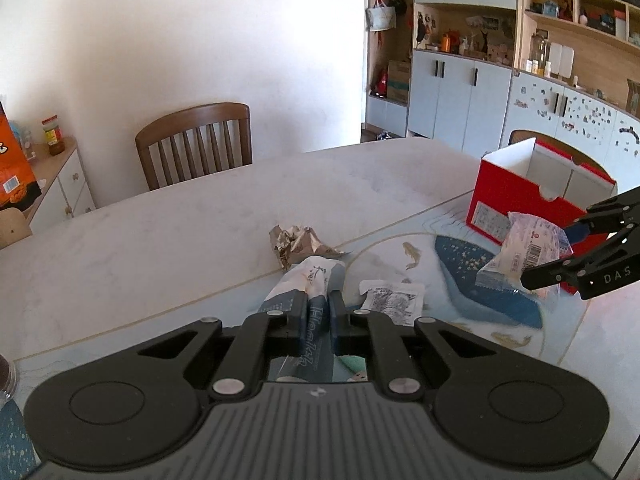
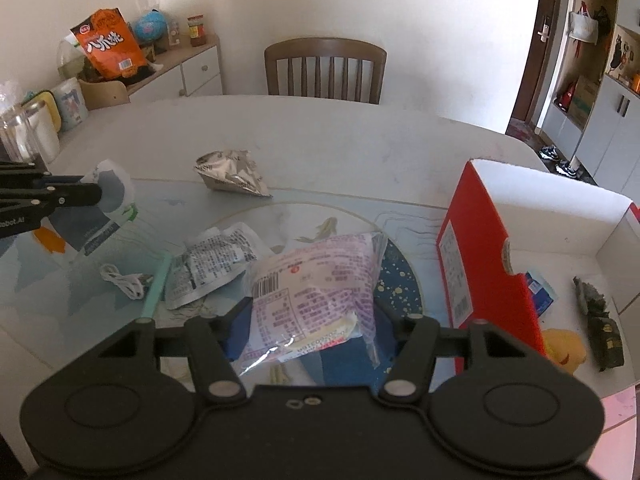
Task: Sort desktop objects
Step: 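Carry the wipes pack and printed bag with both tools over the shoebox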
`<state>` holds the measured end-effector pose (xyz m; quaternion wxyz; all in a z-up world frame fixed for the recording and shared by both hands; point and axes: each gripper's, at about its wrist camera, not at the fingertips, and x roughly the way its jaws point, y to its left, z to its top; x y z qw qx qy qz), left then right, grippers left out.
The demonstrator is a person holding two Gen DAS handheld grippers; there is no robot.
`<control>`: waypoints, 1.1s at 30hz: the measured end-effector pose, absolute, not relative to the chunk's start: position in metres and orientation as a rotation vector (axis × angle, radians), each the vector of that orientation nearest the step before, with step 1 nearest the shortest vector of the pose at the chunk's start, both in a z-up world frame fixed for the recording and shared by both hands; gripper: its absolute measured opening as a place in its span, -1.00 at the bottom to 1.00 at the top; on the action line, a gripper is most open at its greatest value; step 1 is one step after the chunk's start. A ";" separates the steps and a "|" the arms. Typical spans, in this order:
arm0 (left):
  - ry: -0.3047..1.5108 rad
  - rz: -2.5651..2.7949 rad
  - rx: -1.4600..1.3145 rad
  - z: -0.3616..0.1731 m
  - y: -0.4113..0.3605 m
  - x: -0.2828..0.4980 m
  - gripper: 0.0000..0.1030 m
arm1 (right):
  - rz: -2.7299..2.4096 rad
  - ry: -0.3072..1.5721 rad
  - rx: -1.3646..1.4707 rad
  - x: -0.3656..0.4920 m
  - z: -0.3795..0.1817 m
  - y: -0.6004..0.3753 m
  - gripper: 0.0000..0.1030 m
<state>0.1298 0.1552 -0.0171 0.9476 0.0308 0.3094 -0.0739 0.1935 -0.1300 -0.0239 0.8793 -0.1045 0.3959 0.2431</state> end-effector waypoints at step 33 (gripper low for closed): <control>0.561 -0.253 0.040 0.064 0.054 0.131 -0.82 | 0.522 0.730 -0.138 0.182 0.062 -0.214 0.17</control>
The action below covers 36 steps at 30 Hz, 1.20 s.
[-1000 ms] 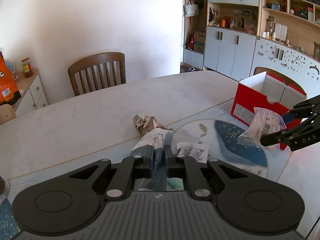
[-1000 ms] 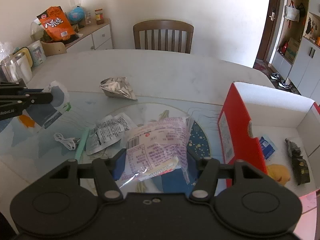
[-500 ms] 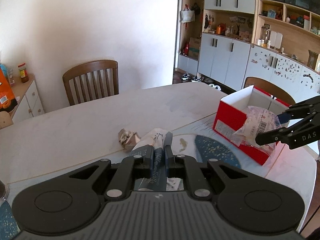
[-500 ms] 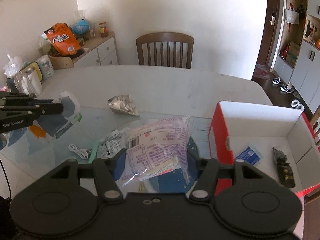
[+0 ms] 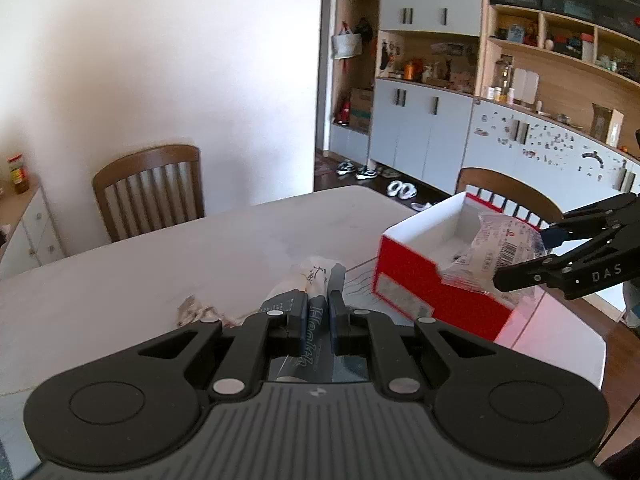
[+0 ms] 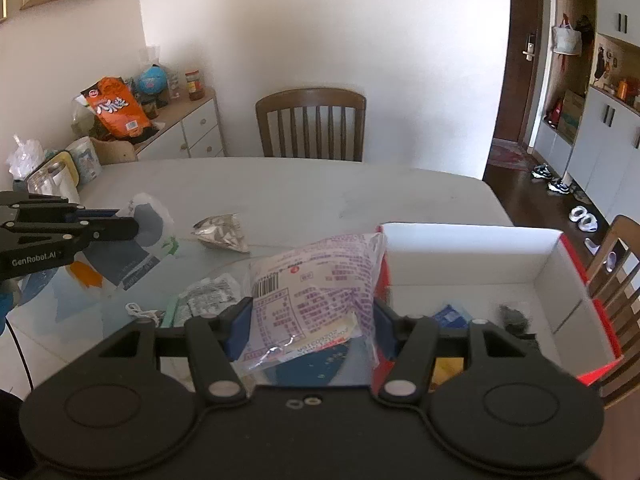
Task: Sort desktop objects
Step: 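Carry the wipes pack and printed bag with both tools over the shoebox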
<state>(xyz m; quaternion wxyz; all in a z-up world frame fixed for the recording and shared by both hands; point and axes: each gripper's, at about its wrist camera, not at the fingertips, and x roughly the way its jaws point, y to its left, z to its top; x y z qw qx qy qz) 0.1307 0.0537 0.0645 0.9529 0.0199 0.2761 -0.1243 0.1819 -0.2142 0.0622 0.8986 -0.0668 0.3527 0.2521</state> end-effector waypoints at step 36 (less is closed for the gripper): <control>0.523 -0.463 0.166 0.064 -0.146 0.226 -0.82 | 0.410 0.758 -0.102 0.244 0.037 -0.367 0.17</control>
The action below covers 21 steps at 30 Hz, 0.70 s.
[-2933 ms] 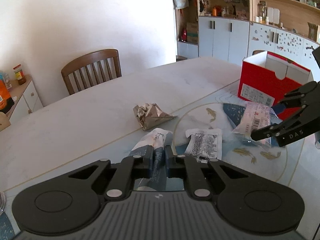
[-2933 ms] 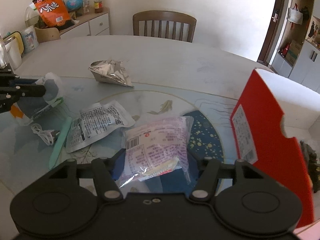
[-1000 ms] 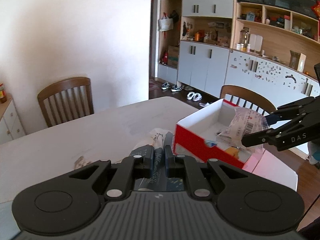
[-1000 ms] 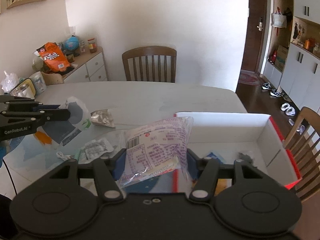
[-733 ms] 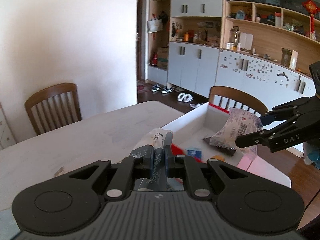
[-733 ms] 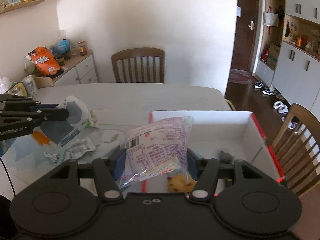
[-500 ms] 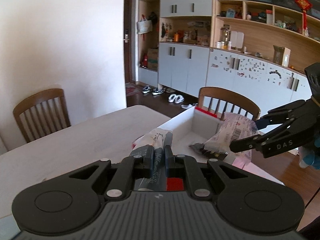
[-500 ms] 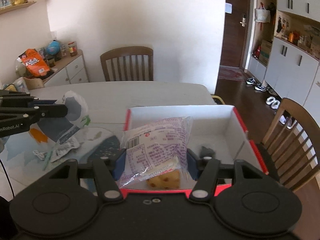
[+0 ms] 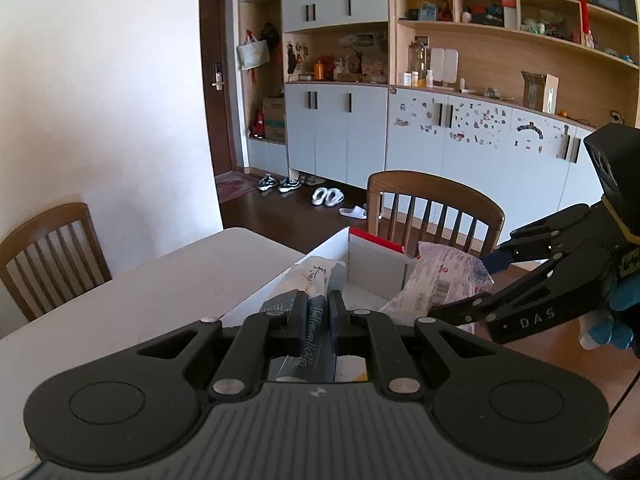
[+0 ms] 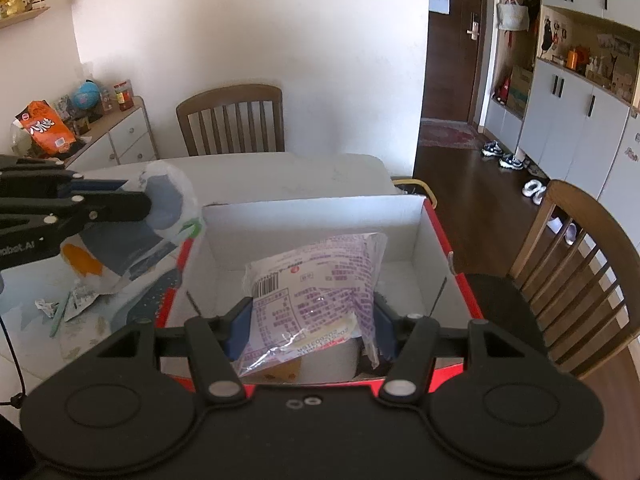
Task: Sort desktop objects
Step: 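Carry the wipes pack and printed bag with both tools over the shoebox, then open the right tool to drop the printed bag while the left tool releases the wipes pack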
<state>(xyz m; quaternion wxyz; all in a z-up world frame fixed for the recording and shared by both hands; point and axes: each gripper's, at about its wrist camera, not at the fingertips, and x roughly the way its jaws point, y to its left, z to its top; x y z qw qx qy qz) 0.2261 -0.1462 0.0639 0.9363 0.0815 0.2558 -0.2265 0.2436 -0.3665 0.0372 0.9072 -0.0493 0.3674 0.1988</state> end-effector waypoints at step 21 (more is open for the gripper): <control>0.671 -0.519 0.299 0.013 -0.200 0.315 -0.81 | 0.401 0.899 -0.143 0.299 -0.011 -0.370 0.17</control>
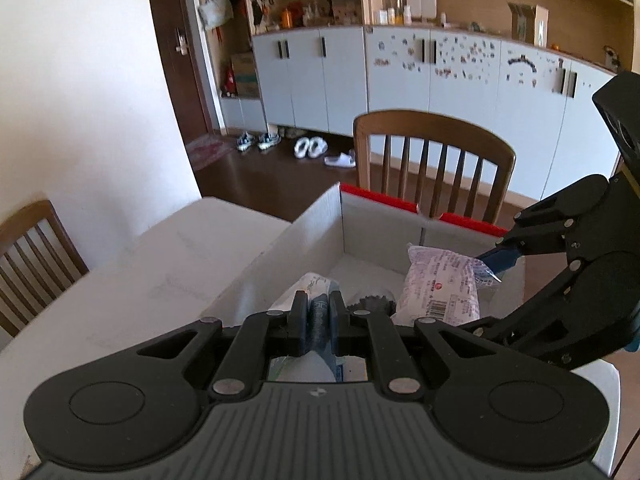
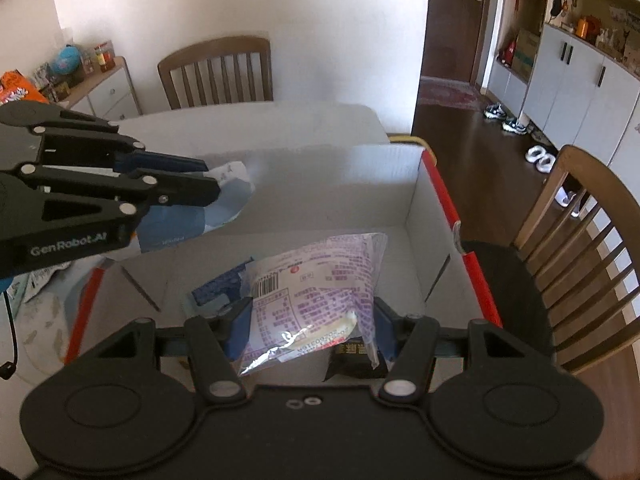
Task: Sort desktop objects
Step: 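Open the right tool to drop the printed bag while the left tool releases the wipes pack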
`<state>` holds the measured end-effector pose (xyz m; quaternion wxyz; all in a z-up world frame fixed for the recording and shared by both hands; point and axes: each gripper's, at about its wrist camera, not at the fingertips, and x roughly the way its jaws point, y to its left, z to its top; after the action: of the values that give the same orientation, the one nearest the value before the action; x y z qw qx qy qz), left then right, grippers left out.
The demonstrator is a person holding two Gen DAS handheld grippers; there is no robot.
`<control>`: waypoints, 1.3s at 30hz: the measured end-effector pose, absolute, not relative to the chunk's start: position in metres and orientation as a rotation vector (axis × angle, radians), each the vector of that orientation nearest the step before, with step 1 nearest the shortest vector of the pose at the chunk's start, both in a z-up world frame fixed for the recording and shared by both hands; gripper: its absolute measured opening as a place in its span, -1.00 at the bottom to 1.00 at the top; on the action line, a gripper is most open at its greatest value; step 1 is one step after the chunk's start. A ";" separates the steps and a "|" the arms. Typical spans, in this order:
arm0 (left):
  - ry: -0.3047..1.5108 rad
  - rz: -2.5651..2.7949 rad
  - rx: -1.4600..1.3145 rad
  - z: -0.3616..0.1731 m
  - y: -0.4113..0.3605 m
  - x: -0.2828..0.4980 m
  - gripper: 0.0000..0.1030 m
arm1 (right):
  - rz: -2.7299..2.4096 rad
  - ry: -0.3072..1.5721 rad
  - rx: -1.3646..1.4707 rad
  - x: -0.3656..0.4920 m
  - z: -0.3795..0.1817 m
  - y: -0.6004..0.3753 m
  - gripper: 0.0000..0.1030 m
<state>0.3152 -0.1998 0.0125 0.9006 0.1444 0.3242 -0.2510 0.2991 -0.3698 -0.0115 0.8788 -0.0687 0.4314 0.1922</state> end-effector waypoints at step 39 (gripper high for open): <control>0.859 -0.451 0.212 -0.034 -0.192 0.359 -0.81 | 0.435 0.982 -0.186 0.318 -0.036 -0.359 0.47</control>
<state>0.3595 -0.1924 -0.0345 0.8792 0.1016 0.4122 -0.2162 0.3177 -0.3594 -0.0356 0.8551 -0.0887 0.4670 0.2068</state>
